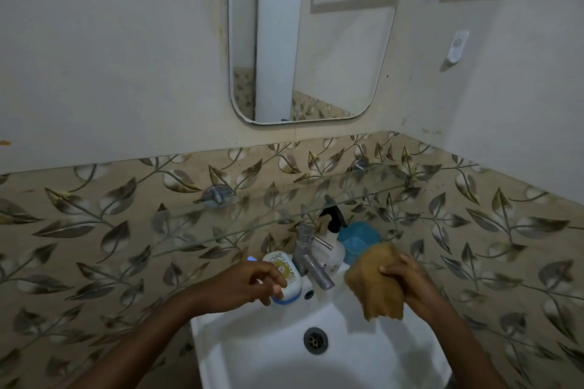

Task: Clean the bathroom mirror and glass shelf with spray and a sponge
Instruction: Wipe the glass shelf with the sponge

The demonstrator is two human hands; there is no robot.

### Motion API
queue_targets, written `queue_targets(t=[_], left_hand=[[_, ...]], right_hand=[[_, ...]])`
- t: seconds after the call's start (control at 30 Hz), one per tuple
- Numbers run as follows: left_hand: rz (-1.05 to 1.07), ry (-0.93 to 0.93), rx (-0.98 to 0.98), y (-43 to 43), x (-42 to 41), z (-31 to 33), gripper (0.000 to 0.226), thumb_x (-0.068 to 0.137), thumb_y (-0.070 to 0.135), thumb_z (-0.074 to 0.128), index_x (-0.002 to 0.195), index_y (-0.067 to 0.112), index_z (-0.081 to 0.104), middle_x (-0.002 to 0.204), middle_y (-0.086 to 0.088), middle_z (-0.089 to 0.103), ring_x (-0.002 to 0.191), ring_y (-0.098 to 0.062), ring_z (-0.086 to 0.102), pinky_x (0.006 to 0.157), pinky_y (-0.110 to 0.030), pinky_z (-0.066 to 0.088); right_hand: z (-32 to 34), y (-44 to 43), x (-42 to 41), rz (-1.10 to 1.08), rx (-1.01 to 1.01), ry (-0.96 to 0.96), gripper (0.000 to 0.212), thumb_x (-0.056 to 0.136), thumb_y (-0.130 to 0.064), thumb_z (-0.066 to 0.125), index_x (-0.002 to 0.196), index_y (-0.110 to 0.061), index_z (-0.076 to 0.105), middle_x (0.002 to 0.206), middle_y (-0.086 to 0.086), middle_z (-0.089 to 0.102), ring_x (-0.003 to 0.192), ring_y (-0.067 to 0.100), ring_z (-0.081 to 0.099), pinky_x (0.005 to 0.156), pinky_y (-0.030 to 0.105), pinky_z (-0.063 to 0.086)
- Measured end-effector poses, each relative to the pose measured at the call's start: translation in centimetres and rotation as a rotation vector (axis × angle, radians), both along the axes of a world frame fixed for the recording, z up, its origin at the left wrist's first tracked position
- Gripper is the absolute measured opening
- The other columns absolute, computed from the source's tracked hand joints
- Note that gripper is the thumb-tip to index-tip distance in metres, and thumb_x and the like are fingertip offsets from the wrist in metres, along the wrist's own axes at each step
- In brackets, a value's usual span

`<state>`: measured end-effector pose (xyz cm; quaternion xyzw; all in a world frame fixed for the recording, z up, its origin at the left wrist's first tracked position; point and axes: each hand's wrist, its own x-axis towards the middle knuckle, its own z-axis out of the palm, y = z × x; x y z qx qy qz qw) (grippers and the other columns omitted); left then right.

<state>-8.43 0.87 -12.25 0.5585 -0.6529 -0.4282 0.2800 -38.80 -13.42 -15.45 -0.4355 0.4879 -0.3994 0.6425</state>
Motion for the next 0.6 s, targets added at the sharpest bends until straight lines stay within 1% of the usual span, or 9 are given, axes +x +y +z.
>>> queue_targets(t=[0.1,0.2,0.23,0.3,0.37,0.4,0.47,0.53,0.6], left_hand=[[0.069,0.079,-0.045,-1.4,-0.2,-2.0,0.016,0.091,0.006,0.052,0.096,0.014,0.065,0.088,0.003,0.069,0.077,-0.004,0.065,0.07,-0.016,0.048],[0.175,0.077,-0.176,-3.0,-0.5,-4.3,0.021,0.09,0.006,0.055,0.088,0.023,0.067,0.088,0.008,0.073,0.083,-0.004,0.066,0.076,-0.017,0.05],[0.224,0.072,-0.212,-3.4,-0.5,-5.2,0.022,0.09,0.007,0.055,0.086,0.025,0.068,0.091,0.009,0.073,0.085,-0.004,0.066,0.077,-0.017,0.049],[0.306,0.091,-0.272,-4.9,-0.4,-6.6,0.021,0.089,0.004,0.056,0.086,0.021,0.069,0.091,0.006,0.073,0.086,-0.005,0.066,0.076,-0.014,0.048],[0.364,0.127,-0.305,-6.6,-0.2,-7.5,0.021,0.089,0.0,0.055,0.087,0.016,0.069,0.088,0.011,0.072,0.082,-0.004,0.066,0.072,-0.011,0.047],[0.381,0.149,-0.304,-7.1,-0.2,-8.0,0.021,0.089,0.0,0.055,0.087,0.016,0.069,0.087,0.014,0.072,0.081,-0.005,0.066,0.072,-0.012,0.048],[0.406,0.19,-0.304,-8.5,0.1,-8.9,0.023,0.089,0.003,0.056,0.085,0.021,0.07,0.087,0.011,0.072,0.082,-0.008,0.067,0.074,-0.018,0.051],[0.421,0.214,-0.308,-9.4,0.6,-9.7,0.028,0.089,0.004,0.057,0.081,0.027,0.071,0.088,0.006,0.073,0.083,-0.01,0.068,0.076,-0.022,0.052],[0.431,0.221,-0.329,-9.7,0.8,-10.3,0.031,0.089,0.002,0.056,0.084,0.03,0.07,0.088,0.008,0.073,0.084,-0.009,0.068,0.076,-0.018,0.052]], right_hand=[[-0.7,-3.0,-0.3,-0.121,-0.085,0.092,0.05,0.076,0.019,0.046,0.122,-0.001,0.052,0.105,0.017,0.061,0.087,0.028,0.059,0.074,0.037,0.054],[-0.9,-6.9,1.0,-0.202,-0.17,0.13,0.042,0.08,0.017,0.042,0.119,0.005,0.053,0.102,0.019,0.061,0.084,0.031,0.058,0.079,0.044,0.051],[-1.1,-8.3,1.5,-0.21,-0.189,0.137,0.038,0.083,0.014,0.042,0.118,0.006,0.053,0.101,0.019,0.061,0.086,0.034,0.058,0.083,0.049,0.05],[-1.4,-11.8,2.6,-0.197,-0.196,0.138,0.037,0.085,0.007,0.043,0.12,0.004,0.054,0.11,0.021,0.061,0.1,0.04,0.058,0.094,0.056,0.047],[-2.2,-15.3,3.6,-0.135,-0.198,0.145,0.038,0.083,0.007,0.046,0.12,0.004,0.055,0.114,0.021,0.06,0.104,0.039,0.058,0.096,0.056,0.045],[-2.8,-16.4,4.1,-0.103,-0.204,0.186,0.039,0.08,0.01,0.05,0.118,0.005,0.057,0.113,0.022,0.061,0.103,0.039,0.058,0.095,0.056,0.046],[-4.2,-18.4,4.9,-0.061,-0.246,0.352,0.043,0.07,0.011,0.054,0.112,0.006,0.059,0.112,0.022,0.061,0.101,0.037,0.059,0.089,0.051,0.05],[-5.9,-19.5,5.4,-0.028,-0.324,0.533,0.038,0.075,0.011,0.049,0.111,0.009,0.058,0.111,0.021,0.06,0.104,0.034,0.056,0.086,0.042,0.047],[-7.2,-20.3,5.7,-0.031,-0.387,0.656,0.032,0.084,0.007,0.045,0.114,0.011,0.056,0.11,0.024,0.059,0.111,0.039,0.054,0.088,0.041,0.043]])
